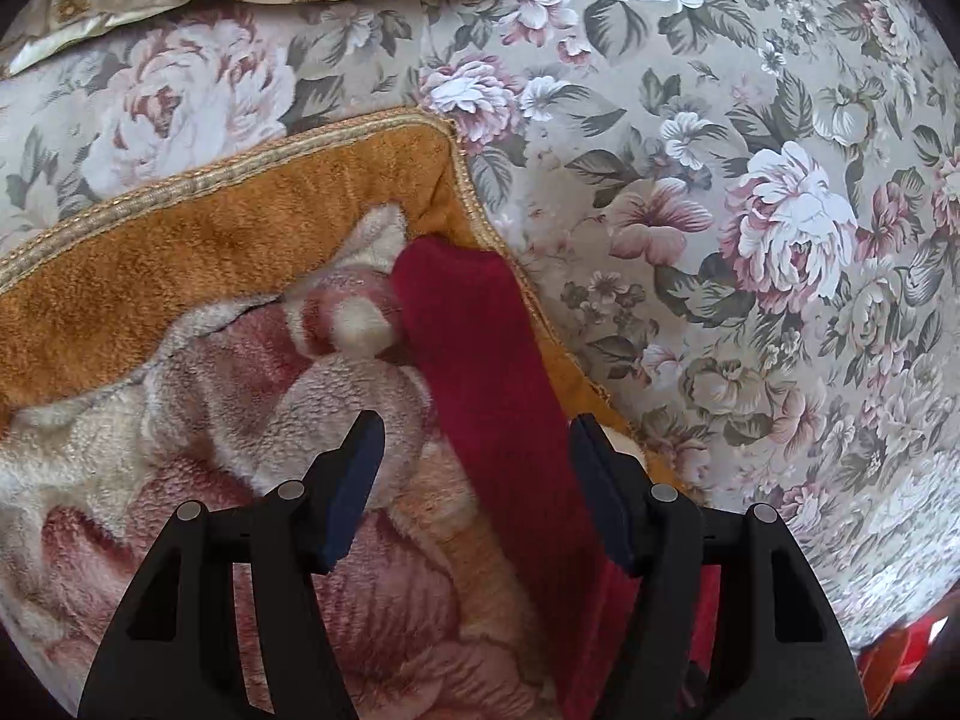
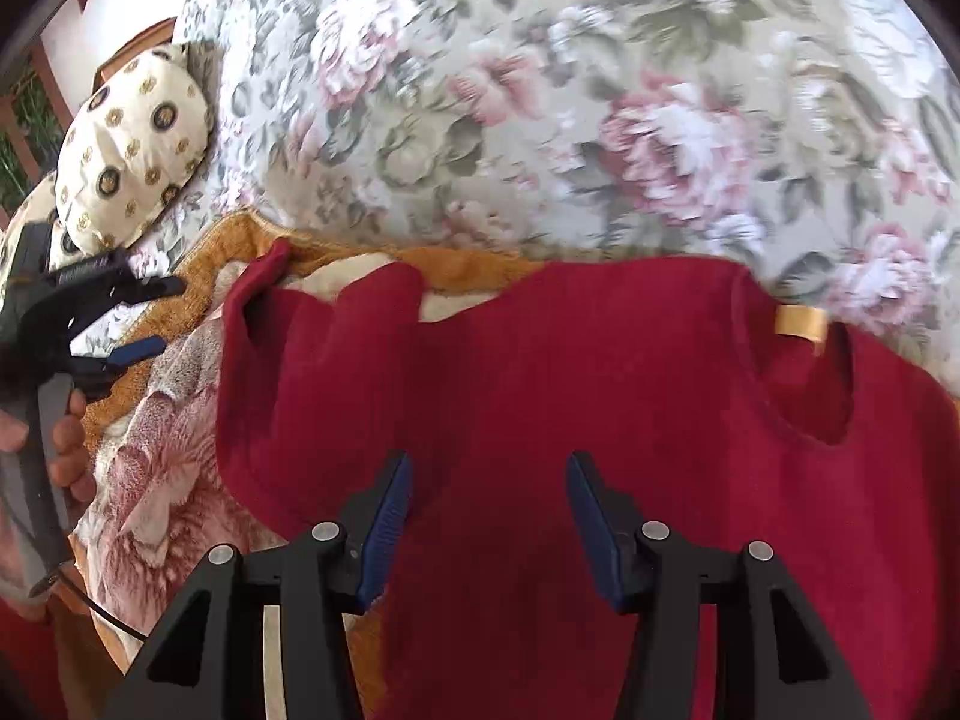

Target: Fold small clothes

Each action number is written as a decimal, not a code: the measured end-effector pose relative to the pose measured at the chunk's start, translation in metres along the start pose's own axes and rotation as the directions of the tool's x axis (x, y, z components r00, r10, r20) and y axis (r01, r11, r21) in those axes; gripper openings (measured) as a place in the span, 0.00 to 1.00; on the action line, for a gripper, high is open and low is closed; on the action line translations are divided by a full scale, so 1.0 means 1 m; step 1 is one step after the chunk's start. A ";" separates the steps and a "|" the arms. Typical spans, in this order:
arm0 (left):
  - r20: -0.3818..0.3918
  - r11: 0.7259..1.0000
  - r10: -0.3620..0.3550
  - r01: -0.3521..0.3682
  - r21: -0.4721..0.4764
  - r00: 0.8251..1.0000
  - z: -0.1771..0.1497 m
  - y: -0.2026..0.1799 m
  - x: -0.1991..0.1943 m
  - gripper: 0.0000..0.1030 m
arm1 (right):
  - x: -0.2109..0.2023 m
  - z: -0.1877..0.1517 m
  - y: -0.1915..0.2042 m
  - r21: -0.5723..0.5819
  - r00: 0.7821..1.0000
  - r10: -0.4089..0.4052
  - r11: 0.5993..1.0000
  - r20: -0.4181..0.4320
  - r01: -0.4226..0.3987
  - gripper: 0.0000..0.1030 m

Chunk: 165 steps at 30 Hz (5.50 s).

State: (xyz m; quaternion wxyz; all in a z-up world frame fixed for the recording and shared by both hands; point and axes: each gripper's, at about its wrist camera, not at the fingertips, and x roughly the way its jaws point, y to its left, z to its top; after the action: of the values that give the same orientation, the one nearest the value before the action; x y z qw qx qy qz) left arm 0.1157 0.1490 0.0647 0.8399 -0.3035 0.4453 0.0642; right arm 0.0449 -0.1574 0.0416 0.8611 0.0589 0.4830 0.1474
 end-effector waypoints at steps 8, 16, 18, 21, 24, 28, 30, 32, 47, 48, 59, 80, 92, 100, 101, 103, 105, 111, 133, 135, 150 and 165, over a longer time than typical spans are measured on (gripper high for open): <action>-0.061 0.964 0.234 -0.223 0.144 0.970 0.005 -0.059 0.062 0.71 | 0.020 -0.004 0.014 -0.011 1.000 -0.023 1.000 0.001 0.023 0.55; 0.011 0.977 0.150 -0.150 0.154 0.989 0.009 -0.041 0.037 0.10 | -0.002 -0.006 -0.007 0.060 0.998 0.061 0.996 0.036 -0.063 0.55; 0.023 0.993 0.029 -0.031 0.116 0.999 0.012 -0.035 0.009 0.08 | -0.020 -0.007 -0.016 0.077 0.996 0.049 0.995 0.078 -0.055 0.55; 0.043 0.982 -0.157 0.151 0.116 0.987 0.010 -0.045 -0.036 0.08 | -0.044 -0.007 -0.036 0.095 0.993 0.009 0.995 0.115 -0.020 0.55; 0.055 0.936 -0.297 0.280 0.216 0.953 -0.010 -0.082 -0.081 0.08 | -0.068 -0.009 -0.062 0.116 0.990 -0.043 0.993 0.135 0.027 0.55; -0.053 0.827 -0.449 0.437 0.354 0.892 -0.065 -0.141 -0.107 0.08 | -0.107 -0.018 -0.114 0.193 0.978 -0.131 0.976 0.162 0.099 0.55; -0.143 0.775 -0.466 0.480 0.410 0.873 -0.107 -0.169 -0.098 0.08 | -0.125 -0.024 -0.141 0.244 0.969 -0.179 0.960 0.167 0.136 0.55; -0.232 0.746 -0.456 0.512 0.426 0.859 -0.144 -0.188 -0.078 0.08 | -0.140 -0.032 -0.169 0.296 0.960 -0.224 0.940 0.167 0.168 0.55; -0.385 0.627 -0.254 0.455 0.633 0.887 -0.236 -0.208 -0.049 0.41 | -0.146 -0.069 -0.236 0.426 0.979 -0.150 0.901 0.140 0.077 0.57; -0.364 0.623 -0.271 0.451 0.639 0.891 -0.227 -0.201 -0.061 0.46 | -0.142 -0.068 -0.233 0.420 0.982 -0.135 0.905 0.134 0.067 0.57; -0.176 0.816 -0.163 0.232 0.529 0.971 -0.158 -0.113 -0.057 0.47 | -0.081 -0.054 -0.198 0.191 0.941 -0.338 0.922 -0.023 0.336 0.55; -0.183 0.797 -0.044 0.144 0.586 0.982 -0.184 -0.152 0.008 0.47 | -0.157 -0.042 -0.280 0.365 0.877 -0.446 0.858 0.181 0.361 0.02; -0.200 0.810 0.062 0.068 0.583 0.978 -0.179 -0.162 0.063 0.47 | -0.153 -0.045 -0.231 0.239 0.953 -0.274 0.941 0.131 0.238 0.12; -0.220 0.827 0.049 0.084 0.556 0.974 -0.171 -0.151 0.064 0.51 | -0.106 -0.049 -0.232 0.243 0.963 -0.268 0.936 0.028 0.253 0.13; -0.214 0.828 0.042 0.086 0.554 0.976 -0.171 -0.150 0.057 0.51 | -0.120 -0.051 -0.233 0.258 0.967 -0.248 0.939 0.049 0.228 0.13; -0.199 0.828 0.017 0.097 0.552 0.980 -0.170 -0.147 0.043 0.51 | -0.145 -0.057 -0.235 0.276 0.961 -0.261 0.934 0.089 0.228 0.13; -0.197 0.830 -0.014 0.122 0.545 0.980 -0.173 -0.146 0.030 0.51 | -0.163 -0.065 -0.242 0.298 0.948 -0.300 0.920 0.109 0.256 0.14; -0.222 0.818 0.042 0.094 0.567 0.974 -0.195 -0.148 0.037 0.51 | -0.134 -0.078 -0.263 0.310 0.955 -0.296 0.906 -0.025 0.289 0.14; -0.248 0.808 -0.100 0.224 0.545 0.964 -0.219 -0.154 -0.019 0.51 | -0.249 -0.168 -0.329 0.573 0.906 -0.419 0.757 0.058 0.314 0.32; -0.267 0.800 -0.096 0.234 0.553 0.959 -0.231 -0.164 -0.011 0.51 | -0.275 -0.181 -0.359 0.638 0.880 -0.471 0.697 0.063 0.327 0.32; -0.312 0.768 -0.044 0.232 0.598 0.949 -0.268 -0.197 0.026 0.51 | -0.343 -0.156 -0.444 0.723 0.728 -0.677 0.557 0.109 0.410 0.32; -0.248 0.787 -0.105 0.233 0.571 0.963 -0.223 -0.177 -0.018 0.51 | -0.456 -0.064 -0.332 0.550 0.638 -0.612 0.766 0.467 0.332 0.05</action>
State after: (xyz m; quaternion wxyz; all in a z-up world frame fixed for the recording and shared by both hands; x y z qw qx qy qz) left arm 0.0139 -0.1173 0.0657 0.8450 -0.0684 0.4967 -0.1859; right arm -0.1671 -0.6170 0.2987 0.9441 0.1534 0.1878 -0.2233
